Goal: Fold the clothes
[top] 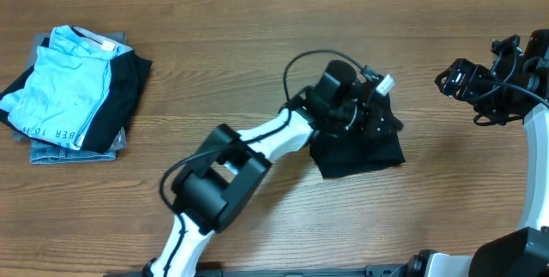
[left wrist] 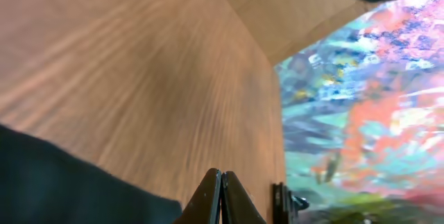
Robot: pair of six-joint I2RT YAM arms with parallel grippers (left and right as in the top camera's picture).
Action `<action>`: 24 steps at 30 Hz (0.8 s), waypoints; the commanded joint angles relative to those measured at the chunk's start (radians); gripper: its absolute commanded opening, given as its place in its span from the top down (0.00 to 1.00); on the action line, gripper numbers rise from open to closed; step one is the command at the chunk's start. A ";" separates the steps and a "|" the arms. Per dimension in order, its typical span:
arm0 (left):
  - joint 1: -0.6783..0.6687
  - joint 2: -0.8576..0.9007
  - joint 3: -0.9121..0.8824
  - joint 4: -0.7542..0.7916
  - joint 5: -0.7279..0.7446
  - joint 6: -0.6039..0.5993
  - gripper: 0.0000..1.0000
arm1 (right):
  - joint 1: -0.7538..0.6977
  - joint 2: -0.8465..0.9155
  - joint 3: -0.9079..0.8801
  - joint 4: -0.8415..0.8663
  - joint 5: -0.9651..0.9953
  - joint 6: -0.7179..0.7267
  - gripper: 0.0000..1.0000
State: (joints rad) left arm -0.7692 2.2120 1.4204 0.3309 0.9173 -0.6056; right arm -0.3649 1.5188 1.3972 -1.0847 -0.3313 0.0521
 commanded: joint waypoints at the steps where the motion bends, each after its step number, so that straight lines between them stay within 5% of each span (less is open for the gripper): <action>1: -0.024 0.073 0.002 0.011 0.040 -0.072 0.94 | 0.001 -0.002 0.010 0.005 0.009 0.005 0.00; 12: -0.035 0.281 0.002 -0.044 0.002 -0.026 0.96 | 0.001 -0.002 0.010 0.005 0.009 0.005 0.00; 18: -0.010 0.198 0.060 0.113 0.133 -0.143 0.96 | 0.001 -0.002 0.010 0.005 0.009 0.005 0.00; 24: 0.001 0.045 0.143 0.125 0.069 -0.180 0.96 | 0.001 -0.002 0.010 0.005 0.009 0.005 0.00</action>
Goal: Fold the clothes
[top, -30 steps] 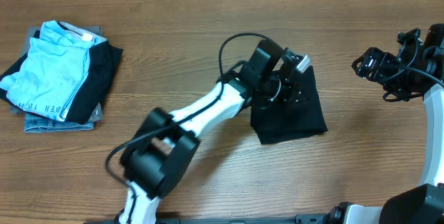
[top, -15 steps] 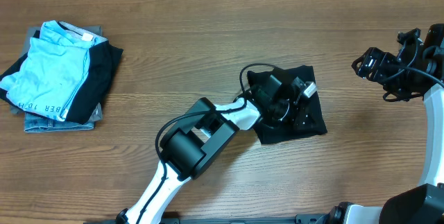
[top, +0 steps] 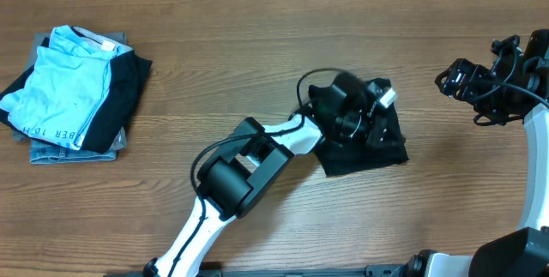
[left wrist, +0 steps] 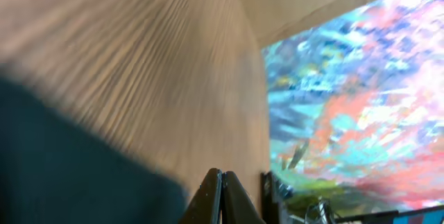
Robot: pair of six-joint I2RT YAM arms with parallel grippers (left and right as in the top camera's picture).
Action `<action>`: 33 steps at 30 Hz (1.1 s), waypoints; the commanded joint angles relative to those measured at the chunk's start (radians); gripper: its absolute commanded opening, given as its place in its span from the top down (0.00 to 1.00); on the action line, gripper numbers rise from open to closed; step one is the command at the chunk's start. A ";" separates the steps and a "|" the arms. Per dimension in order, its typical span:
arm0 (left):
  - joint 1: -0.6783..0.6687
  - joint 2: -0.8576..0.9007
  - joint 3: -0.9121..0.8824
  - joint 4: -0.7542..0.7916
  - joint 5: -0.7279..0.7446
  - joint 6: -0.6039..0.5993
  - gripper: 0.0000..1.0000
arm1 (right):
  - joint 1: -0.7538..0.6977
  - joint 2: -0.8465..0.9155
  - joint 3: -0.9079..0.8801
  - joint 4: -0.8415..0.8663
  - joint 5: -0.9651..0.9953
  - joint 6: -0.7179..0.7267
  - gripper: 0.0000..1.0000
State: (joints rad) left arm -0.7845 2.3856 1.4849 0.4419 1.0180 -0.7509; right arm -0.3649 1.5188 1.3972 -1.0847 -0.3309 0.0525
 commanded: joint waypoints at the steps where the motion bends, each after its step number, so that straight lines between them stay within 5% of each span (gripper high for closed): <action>1: 0.021 -0.148 0.094 0.012 -0.065 -0.035 0.95 | 0.001 -0.002 0.010 0.005 0.009 0.005 0.00; 8: 0.038 -0.149 0.101 -0.203 -0.425 0.026 0.95 | 0.001 -0.002 0.010 0.005 0.009 0.004 0.00; 10: 0.038 -0.149 0.101 -0.270 -0.550 0.108 0.82 | 0.001 -0.002 0.010 0.005 0.009 0.004 0.00; 13: 0.031 -0.147 0.100 -0.335 -0.657 0.141 0.80 | 0.001 -0.002 0.010 0.005 0.009 0.005 0.00; 23: 0.016 0.029 0.100 -0.388 -0.627 0.153 0.81 | 0.001 -0.002 0.010 0.005 0.009 0.005 0.00; 26: 0.016 0.080 0.100 -0.447 -0.592 0.154 0.94 | 0.001 -0.002 0.010 0.005 0.009 0.005 0.00; 33: 0.015 -0.030 0.102 -0.532 -0.644 0.278 0.96 | 0.001 -0.002 0.010 0.005 0.009 0.005 0.00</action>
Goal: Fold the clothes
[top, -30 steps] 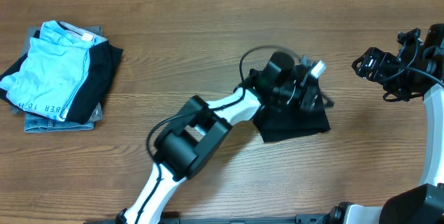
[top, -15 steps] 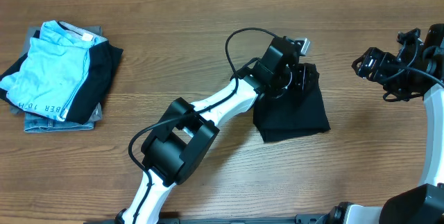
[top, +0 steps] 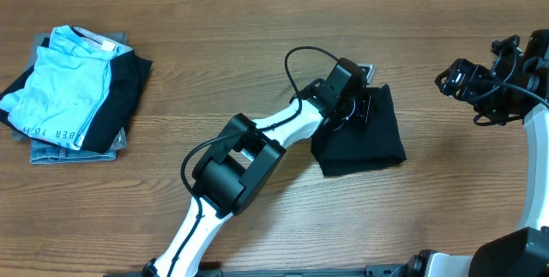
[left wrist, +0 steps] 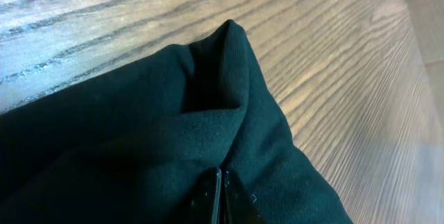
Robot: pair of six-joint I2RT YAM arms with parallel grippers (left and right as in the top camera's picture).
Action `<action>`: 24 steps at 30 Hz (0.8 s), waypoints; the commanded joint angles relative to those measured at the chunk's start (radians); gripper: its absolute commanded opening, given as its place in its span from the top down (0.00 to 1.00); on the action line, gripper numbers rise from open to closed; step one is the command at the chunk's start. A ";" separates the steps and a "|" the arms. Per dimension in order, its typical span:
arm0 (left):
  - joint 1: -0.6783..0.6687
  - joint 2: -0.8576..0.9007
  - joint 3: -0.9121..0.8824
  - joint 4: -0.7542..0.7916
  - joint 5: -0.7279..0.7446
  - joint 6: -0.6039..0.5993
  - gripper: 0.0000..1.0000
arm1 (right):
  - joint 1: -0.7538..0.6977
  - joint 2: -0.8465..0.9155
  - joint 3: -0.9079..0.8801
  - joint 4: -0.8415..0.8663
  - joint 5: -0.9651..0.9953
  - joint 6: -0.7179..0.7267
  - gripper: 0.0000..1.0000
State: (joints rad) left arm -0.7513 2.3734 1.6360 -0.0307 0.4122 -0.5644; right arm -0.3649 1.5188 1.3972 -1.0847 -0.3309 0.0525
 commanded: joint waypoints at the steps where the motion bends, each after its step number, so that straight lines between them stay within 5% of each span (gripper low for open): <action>1: -0.021 -0.066 -0.048 -0.060 -0.058 0.105 0.96 | 0.001 -0.002 0.010 0.005 0.009 0.004 0.00; 10: -0.014 -0.353 -0.048 -0.132 -0.275 0.143 0.87 | 0.001 -0.002 0.010 0.005 0.009 0.005 0.00; 24: 0.072 -0.147 -0.049 -0.426 -0.414 0.140 0.91 | 0.001 -0.002 0.010 0.005 0.009 0.005 0.00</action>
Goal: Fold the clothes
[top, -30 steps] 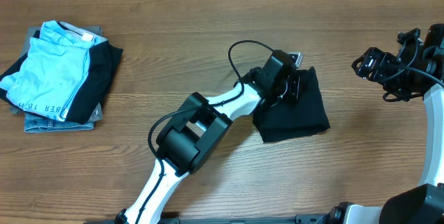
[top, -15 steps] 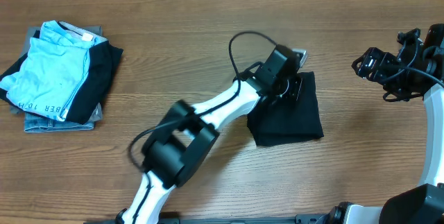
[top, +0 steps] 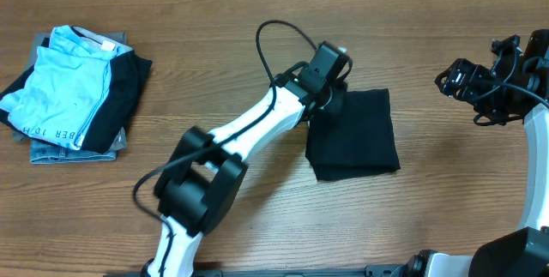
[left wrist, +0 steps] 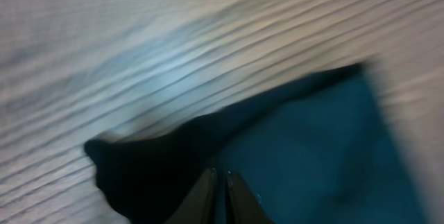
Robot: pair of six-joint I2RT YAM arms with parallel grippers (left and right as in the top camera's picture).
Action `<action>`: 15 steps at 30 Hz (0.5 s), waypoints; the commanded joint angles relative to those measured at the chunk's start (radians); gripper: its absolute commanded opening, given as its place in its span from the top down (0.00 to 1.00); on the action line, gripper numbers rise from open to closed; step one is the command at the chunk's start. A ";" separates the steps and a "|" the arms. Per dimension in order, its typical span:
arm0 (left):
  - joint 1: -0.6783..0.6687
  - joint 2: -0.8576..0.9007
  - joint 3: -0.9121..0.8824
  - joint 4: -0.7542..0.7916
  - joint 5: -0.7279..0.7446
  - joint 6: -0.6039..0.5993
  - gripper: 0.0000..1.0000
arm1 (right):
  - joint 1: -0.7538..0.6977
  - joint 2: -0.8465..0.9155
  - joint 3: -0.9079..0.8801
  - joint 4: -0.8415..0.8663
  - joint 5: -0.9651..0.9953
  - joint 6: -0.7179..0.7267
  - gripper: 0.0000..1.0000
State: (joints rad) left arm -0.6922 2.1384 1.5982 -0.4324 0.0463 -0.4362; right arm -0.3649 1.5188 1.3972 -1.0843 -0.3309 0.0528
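Note:
A black cloth (top: 356, 135) lies flat as a folded rectangle right of the table's middle. My left gripper (top: 329, 97) is at its far left corner. The left wrist view is blurred: the fingertips (left wrist: 213, 173) stand a narrow gap apart just over the dark cloth (left wrist: 312, 148), so the gripper (left wrist: 220, 173) is slightly open. Whether any cloth is between them does not show. My right gripper (top: 448, 78) hangs at the right edge, away from the cloth; its jaws are not clear.
A pile of folded clothes (top: 73, 93), light blue and black on top, sits at the far left. The wooden table (top: 214, 20) runs between the pile and the black cloth. The left arm's cable loops above its wrist.
My left gripper has moved from the cloth's top middle to its far left corner. Its fingers, pressed together before, now show a narrow gap. The cloth lies flatter and squarer.
My left gripper was shut over the bunched black cloth, its wrist view on bare table. Then it was further right over the cloth. Later it was shut at a raised fold on top. Now the cloth is a neat rectangle. The right arm never moved.

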 commanded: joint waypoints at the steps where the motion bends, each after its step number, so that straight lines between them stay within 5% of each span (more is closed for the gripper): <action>1: 0.021 0.109 -0.011 -0.042 -0.061 0.001 0.91 | 0.001 -0.002 0.010 0.005 0.009 0.004 0.00; 8: 0.065 0.112 -0.007 -0.111 -0.081 -0.014 0.96 | 0.001 -0.002 0.010 0.005 0.009 0.004 0.00; 15: 0.032 -0.127 0.088 -0.110 -0.132 0.015 0.96 | 0.001 -0.002 0.010 0.005 0.009 0.004 0.00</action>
State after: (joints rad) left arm -0.6472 2.1868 1.6123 -0.5468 -0.0269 -0.4416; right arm -0.3649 1.5188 1.3972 -1.0843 -0.3313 0.0521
